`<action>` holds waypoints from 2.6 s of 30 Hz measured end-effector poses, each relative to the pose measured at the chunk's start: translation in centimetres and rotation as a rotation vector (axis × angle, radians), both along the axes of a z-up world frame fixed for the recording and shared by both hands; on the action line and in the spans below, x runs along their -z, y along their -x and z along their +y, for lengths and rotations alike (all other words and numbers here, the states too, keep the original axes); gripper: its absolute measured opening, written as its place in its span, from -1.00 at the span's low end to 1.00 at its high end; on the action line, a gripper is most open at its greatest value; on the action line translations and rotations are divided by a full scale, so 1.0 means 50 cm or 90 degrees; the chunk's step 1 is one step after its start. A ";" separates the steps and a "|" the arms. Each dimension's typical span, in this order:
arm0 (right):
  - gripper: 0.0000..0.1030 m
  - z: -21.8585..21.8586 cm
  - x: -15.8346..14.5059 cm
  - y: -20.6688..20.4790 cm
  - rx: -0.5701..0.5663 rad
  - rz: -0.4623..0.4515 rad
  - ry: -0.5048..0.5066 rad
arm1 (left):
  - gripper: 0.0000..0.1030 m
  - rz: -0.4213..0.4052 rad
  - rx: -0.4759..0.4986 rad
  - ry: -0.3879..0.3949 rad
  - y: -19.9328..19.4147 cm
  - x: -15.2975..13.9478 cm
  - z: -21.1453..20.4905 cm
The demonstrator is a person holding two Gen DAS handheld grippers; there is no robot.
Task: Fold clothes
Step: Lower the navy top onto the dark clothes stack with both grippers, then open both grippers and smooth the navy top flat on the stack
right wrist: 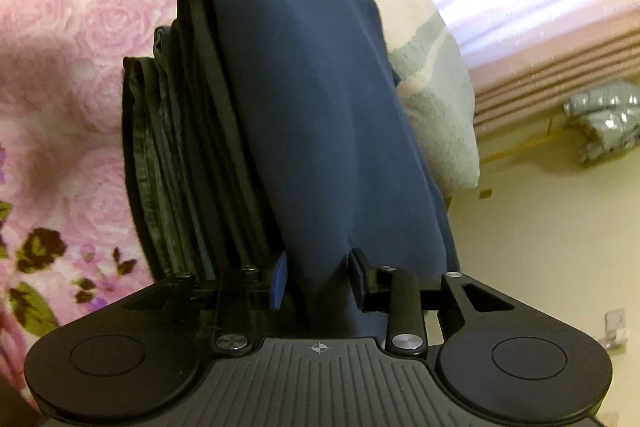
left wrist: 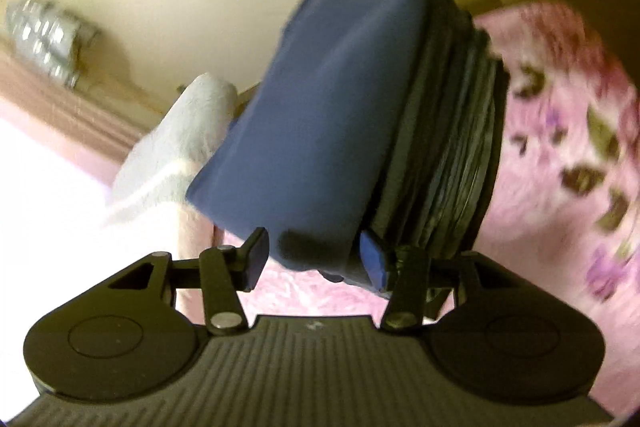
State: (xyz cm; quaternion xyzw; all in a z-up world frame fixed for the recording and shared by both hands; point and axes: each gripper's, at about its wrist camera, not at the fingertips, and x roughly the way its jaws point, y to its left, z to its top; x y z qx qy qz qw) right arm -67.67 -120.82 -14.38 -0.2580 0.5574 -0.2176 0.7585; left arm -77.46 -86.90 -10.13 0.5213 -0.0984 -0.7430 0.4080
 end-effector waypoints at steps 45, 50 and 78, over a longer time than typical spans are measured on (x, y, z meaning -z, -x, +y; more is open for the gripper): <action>-0.36 -0.320 -0.066 -0.002 0.435 -0.387 -0.395 | -0.25 0.196 -0.288 -0.193 -0.024 0.020 -0.381; -0.29 -0.316 -0.075 0.015 0.443 -0.406 -0.397 | -0.26 0.206 -0.289 -0.180 -0.033 -0.013 -0.368; 0.98 0.060 -0.178 0.119 0.610 -0.543 -0.383 | 0.93 0.394 -0.459 -0.215 -0.119 -0.080 0.038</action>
